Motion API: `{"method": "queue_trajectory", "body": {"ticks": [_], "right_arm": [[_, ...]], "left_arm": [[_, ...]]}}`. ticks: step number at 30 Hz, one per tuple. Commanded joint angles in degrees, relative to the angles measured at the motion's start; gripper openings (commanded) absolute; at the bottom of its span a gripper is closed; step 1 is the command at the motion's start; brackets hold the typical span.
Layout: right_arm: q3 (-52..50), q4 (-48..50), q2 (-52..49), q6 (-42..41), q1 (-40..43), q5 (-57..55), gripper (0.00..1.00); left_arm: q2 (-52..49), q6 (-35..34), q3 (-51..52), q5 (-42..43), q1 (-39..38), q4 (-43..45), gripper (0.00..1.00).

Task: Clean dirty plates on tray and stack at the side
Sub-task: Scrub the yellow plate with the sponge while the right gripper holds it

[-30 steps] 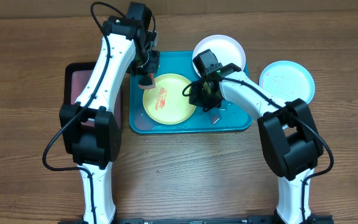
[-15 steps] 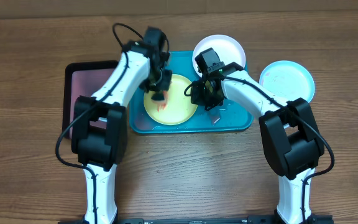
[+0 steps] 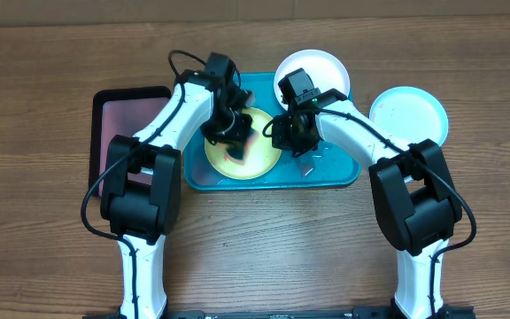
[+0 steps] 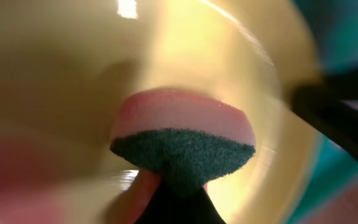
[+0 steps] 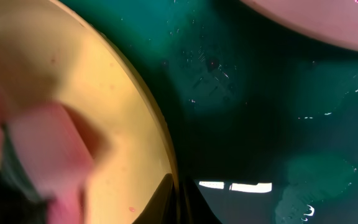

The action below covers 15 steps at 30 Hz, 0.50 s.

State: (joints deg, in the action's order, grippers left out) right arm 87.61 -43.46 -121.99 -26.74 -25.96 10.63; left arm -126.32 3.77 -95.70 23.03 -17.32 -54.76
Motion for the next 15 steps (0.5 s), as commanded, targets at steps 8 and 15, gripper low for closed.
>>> {"method": "queue_trajectory", "body": {"ticks": [8, 15], "right_arm": [[-0.6, 0.5, -0.7, 0.2, 0.2, 0.1, 0.05], [-0.6, 0.3, -0.7, 0.2, 0.2, 0.1, 0.05]], "left_arm": [[0.0, -15.6, 1.0, -35.5, -0.3, 1.9, 0.04], [0.0, -29.5, -0.6, -62.6, 0.6, -3.5, 0.04]]}}
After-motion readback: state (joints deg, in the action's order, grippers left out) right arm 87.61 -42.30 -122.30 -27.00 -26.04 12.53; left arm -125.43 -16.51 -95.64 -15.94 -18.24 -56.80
